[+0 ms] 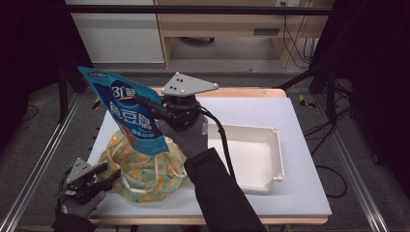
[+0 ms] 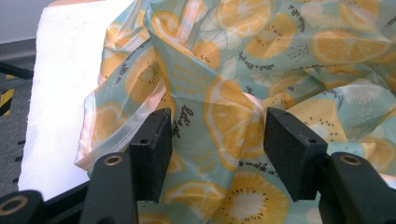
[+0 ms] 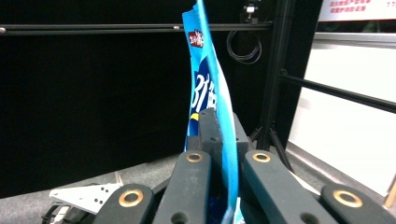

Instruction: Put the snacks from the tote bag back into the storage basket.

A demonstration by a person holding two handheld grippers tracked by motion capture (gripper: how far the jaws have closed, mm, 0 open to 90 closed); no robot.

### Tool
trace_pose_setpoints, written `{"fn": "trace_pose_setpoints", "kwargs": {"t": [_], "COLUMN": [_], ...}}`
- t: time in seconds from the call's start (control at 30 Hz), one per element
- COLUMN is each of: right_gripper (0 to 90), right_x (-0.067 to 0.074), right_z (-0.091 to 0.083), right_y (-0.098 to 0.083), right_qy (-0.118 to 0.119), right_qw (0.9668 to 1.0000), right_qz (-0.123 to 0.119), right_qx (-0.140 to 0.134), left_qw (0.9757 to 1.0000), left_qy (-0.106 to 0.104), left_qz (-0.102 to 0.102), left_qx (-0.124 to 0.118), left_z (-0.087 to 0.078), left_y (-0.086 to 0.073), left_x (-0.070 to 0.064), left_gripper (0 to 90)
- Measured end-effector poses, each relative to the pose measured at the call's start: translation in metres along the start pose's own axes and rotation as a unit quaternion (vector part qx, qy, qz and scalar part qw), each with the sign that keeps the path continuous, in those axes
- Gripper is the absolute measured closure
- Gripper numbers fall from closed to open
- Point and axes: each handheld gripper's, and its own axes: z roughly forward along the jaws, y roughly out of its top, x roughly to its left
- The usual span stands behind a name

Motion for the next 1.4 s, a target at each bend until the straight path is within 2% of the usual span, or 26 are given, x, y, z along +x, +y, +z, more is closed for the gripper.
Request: {"fn": "trace_pose_setpoints", "kwargs": {"t": [0.27, 0.67, 0.87, 1.07, 1.27, 1.4], "right_gripper": [90.0, 90.0, 90.0, 90.0, 90.0, 90.0], "right_x": [-0.01, -0.036, -0.05, -0.062, -0.07, -0.074], "right_z": [-0.019, -0.064, -0.091, -0.118, -0.137, -0.146], "right_y": [0.001, -0.005, -0.012, -0.016, -0.02, -0.029], "right_qy": [-0.022, -0.075, -0.107, -0.143, -0.166, -0.174], "right_qw": [0.9997, 0.9971, 0.9941, 0.9895, 0.9857, 0.9843], "right_qz": [-0.002, 0.013, 0.017, 0.019, 0.02, 0.025], "right_qx": [0.005, 0.007, 0.011, 0.01, 0.015, 0.02], "left_qw": [1.0, 1.0, 1.0, 1.0, 0.9999, 0.9997], "left_qy": [0.002, 0.001, 0.001, 0.003, -0.001, 0.0], "left_qz": [0.0, -0.001, -0.002, -0.002, -0.001, -0.003], "left_qx": [-0.001, -0.002, -0.003, -0.006, -0.013, -0.024], "left_z": [-0.001, -0.001, -0.001, -0.002, -0.004, -0.008], "left_y": [0.0, 0.0, 0.0, 0.001, 0.001, 0.002], "left_x": [0.0, 0.001, 0.001, 0.001, 0.001, 0.001], "left_gripper": [42.0, 42.0, 41.9, 41.9, 41.7, 40.6]}}
